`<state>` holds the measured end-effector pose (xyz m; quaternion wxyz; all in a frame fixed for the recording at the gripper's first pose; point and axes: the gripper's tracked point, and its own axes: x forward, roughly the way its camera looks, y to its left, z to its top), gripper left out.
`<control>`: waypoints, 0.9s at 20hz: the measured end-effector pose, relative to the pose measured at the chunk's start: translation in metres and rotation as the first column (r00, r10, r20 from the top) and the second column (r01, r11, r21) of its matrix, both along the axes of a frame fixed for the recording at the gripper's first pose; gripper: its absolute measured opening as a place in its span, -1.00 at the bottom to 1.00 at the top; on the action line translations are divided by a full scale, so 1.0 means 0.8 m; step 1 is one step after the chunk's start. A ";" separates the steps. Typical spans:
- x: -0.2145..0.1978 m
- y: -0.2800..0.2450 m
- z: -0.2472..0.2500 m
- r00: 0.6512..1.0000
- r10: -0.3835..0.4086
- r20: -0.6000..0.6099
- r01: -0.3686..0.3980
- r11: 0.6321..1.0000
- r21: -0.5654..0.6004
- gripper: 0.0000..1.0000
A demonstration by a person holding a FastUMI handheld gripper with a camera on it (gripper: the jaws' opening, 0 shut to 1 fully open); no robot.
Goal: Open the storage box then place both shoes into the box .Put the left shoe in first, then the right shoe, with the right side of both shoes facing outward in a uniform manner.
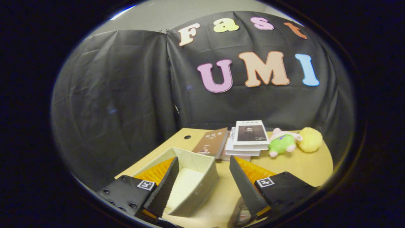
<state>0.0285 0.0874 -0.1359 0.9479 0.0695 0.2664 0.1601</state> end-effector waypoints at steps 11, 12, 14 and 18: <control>-0.061 -0.140 -0.133 0.988 -0.077 -0.134 0.052 0.982 -0.182 1.00; -0.067 -0.147 -0.147 0.985 -0.078 -0.155 0.048 0.981 -0.189 1.00; -0.081 -0.157 -0.178 0.976 -0.077 -0.202 0.034 0.978 -0.207 1.00; -0.100 -0.168 -0.222 0.956 -0.069 -0.286 0.003 0.975 -0.224 1.00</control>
